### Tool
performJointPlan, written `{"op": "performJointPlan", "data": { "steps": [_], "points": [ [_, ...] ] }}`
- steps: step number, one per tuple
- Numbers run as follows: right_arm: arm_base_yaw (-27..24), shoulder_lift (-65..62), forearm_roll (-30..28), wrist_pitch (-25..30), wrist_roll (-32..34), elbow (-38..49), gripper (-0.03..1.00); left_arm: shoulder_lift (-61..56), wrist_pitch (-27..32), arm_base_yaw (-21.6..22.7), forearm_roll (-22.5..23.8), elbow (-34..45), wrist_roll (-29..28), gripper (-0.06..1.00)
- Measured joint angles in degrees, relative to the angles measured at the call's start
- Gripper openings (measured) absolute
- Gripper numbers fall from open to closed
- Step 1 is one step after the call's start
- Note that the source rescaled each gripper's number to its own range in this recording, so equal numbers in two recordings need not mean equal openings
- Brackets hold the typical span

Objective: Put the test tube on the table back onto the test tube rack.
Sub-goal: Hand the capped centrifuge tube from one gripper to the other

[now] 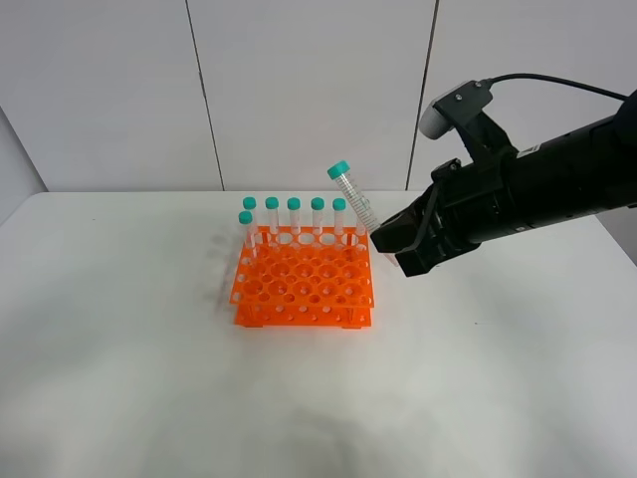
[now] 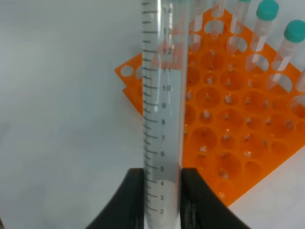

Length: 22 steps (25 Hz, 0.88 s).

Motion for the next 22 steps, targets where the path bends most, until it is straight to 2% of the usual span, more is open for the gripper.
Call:
{"op": "performJointPlan", "data": {
  "steps": [5,8,10,11,19,22],
  "points": [
    [0.0,0.0,0.0,-0.2,0.0,0.0,0.0,0.0,-0.5,0.0,0.6,-0.4,0.0,1.0],
    [0.0,0.0,0.0,-1.0,0.0,0.0,0.0,2.1,-1.4,0.0,1.5,-3.5,0.0,1.0],
    [0.0,0.0,0.0,-1.2,0.0,0.0,0.0,9.2,-2.8,0.0,1.5,-8.3,0.0,1.0],
    [0.0,0.0,0.0,-1.2,0.0,0.0,0.0,9.2,-2.8,0.0,1.5,-8.3,0.0,1.0],
    [0.0,0.0,0.0,-1.3,0.0,0.0,0.0,33.1,-10.0,0.0,1.4,-19.6,1.0,1.0],
    [0.0,0.0,0.0,-1.5,0.0,0.0,0.0,40.8,-12.7,0.0,-0.9,-21.7,2.9,1.0]
  ]
}}
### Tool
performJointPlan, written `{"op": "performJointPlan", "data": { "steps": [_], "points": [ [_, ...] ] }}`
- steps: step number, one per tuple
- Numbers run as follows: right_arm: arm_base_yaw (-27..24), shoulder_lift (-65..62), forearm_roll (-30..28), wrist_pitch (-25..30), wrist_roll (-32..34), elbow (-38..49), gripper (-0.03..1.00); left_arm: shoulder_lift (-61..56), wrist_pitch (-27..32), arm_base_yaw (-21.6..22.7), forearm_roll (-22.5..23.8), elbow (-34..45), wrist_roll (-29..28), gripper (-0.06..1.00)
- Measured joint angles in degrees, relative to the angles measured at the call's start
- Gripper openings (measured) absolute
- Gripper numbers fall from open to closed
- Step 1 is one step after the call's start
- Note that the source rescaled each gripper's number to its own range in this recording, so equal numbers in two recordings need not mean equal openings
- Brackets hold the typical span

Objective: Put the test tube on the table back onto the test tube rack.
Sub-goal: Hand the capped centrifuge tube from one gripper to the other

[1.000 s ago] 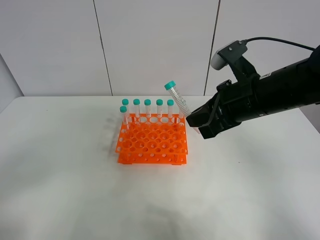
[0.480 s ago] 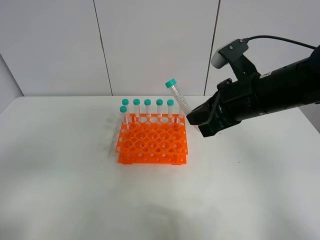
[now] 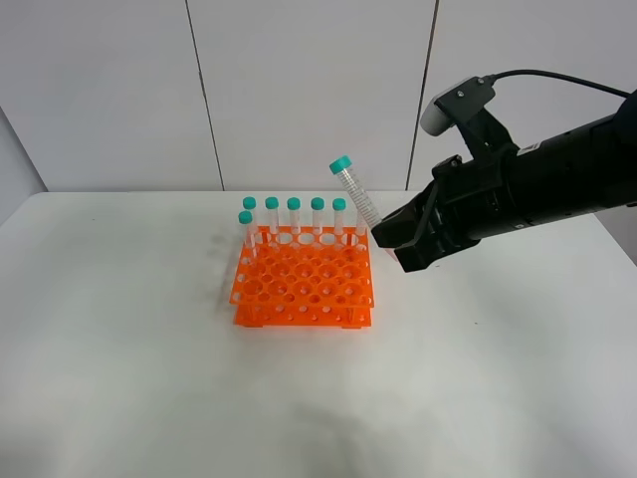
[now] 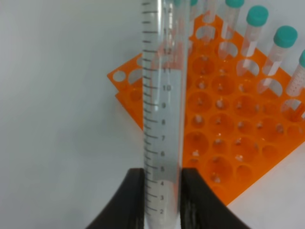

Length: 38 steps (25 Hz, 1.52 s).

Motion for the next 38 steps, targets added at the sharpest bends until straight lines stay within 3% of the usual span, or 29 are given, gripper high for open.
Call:
{"op": "performJointPlan", "data": {
  "steps": [3,7,10,11,12,19,22,27,32,38],
  "points": [
    [0.0,0.0,0.0,-0.8,0.0,0.0,0.0,7.1,-3.0,0.0,-5.9,-1.7,3.8,1.0],
    [0.0,0.0,0.0,-1.1,0.0,0.0,0.0,15.1,-6.8,0.0,-18.2,-2.5,12.7,1.0],
    [0.0,0.0,0.0,-1.1,0.0,0.0,0.0,20.1,-7.4,0.0,-29.2,-2.6,20.7,1.0],
    [0.0,0.0,0.0,-1.1,0.0,0.0,0.0,23.4,-7.6,0.0,-36.9,-2.6,25.0,1.0],
    [0.0,0.0,0.0,-1.1,0.0,0.0,0.0,24.9,-7.6,0.0,-40.8,-2.6,27.2,1.0],
    [0.0,0.0,0.0,-1.1,0.0,0.0,0.0,33.1,-5.1,0.0,-67.0,-2.3,42.7,1.0],
    [0.0,0.0,0.0,-1.1,0.0,0.0,0.0,35.8,-3.1,-0.3,-75.3,-1.2,47.6,1.0],
    [0.0,0.0,0.0,-1.1,0.0,0.0,0.0,39.3,-5.4,-6.7,-82.1,1.0,51.9,1.0],
    [0.0,0.0,0.0,-1.1,0.0,0.0,0.0,43.1,-9.3,-12.5,-94.8,1.0,58.9,1.0],
    [0.0,0.0,0.0,-1.1,0.0,0.0,0.0,50.3,-10.2,-18.3,-97.1,-0.3,62.7,1.0]
  ]
}}
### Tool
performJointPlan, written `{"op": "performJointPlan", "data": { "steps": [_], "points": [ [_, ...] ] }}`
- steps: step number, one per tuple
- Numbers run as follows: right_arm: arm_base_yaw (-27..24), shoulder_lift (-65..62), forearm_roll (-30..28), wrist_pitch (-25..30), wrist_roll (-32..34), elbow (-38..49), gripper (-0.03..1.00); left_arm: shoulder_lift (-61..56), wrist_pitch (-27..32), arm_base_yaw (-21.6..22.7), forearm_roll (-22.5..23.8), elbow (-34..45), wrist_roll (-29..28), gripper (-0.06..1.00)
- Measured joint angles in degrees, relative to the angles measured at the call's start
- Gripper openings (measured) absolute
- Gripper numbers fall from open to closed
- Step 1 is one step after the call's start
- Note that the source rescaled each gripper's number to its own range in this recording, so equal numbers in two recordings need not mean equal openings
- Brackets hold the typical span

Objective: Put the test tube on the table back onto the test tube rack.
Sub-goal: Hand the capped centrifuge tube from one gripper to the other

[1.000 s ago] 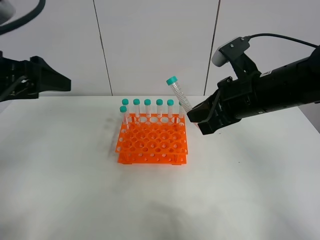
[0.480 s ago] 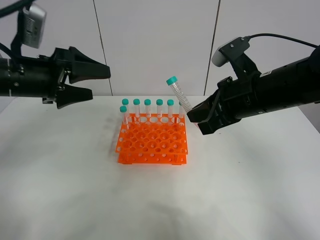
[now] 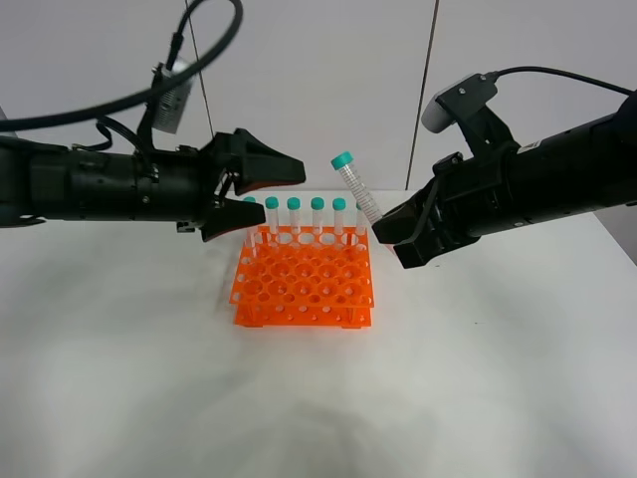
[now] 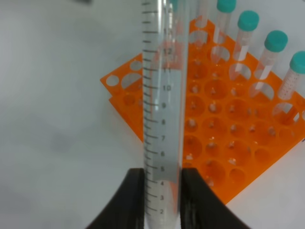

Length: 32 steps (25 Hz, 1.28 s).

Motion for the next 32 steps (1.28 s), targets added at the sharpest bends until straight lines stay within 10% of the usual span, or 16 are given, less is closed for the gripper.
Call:
{"op": "performJointPlan", "data": {
  "steps": [32],
  "points": [
    [0.0,0.0,0.0,0.2,0.0,0.0,0.0,3.9,-3.9,-6.1,-0.4,-9.7,-1.2,1.0]
  ]
}}
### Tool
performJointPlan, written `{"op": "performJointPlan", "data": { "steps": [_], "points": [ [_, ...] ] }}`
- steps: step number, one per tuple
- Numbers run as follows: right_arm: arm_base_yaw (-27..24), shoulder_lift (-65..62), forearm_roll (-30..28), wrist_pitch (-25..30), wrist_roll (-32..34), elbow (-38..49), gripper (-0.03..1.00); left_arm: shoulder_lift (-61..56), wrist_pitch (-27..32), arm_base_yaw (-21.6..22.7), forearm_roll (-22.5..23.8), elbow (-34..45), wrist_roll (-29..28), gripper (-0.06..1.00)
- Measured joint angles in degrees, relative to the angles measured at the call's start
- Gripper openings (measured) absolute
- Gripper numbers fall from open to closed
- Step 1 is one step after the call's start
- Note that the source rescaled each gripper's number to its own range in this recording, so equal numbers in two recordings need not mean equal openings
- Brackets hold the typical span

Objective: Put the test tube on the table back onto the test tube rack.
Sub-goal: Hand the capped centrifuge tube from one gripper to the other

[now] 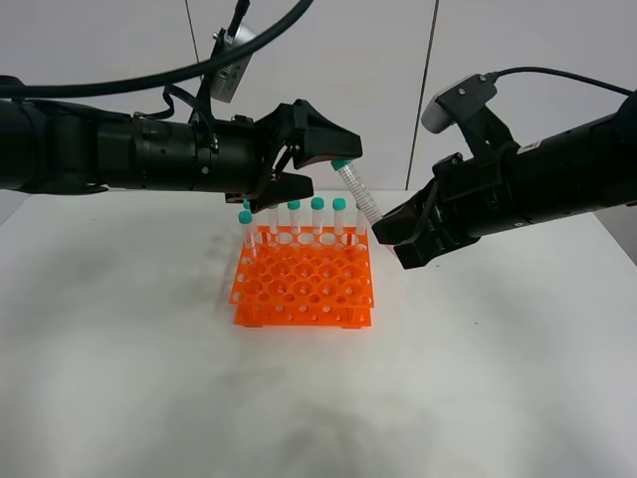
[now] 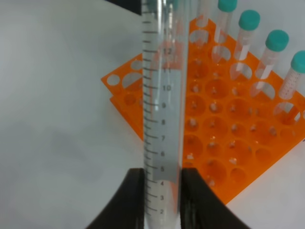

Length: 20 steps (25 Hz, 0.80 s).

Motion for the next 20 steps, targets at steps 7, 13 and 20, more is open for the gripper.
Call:
{"op": "performJointPlan", "data": {
  "steps": [7,13,20],
  "points": [
    [0.0,0.0,0.0,0.0,0.0,0.0,0.0,1.8,0.7,0.0,0.0,-2.6,0.0,1.0],
    [0.0,0.0,0.0,0.0,0.0,0.0,0.0,4.2,4.5,0.0,-0.1,-4.6,-0.6,0.95],
    [0.0,0.0,0.0,0.0,0.0,0.0,0.0,4.3,7.0,0.3,0.0,-4.6,-0.8,0.78]
  ]
}}
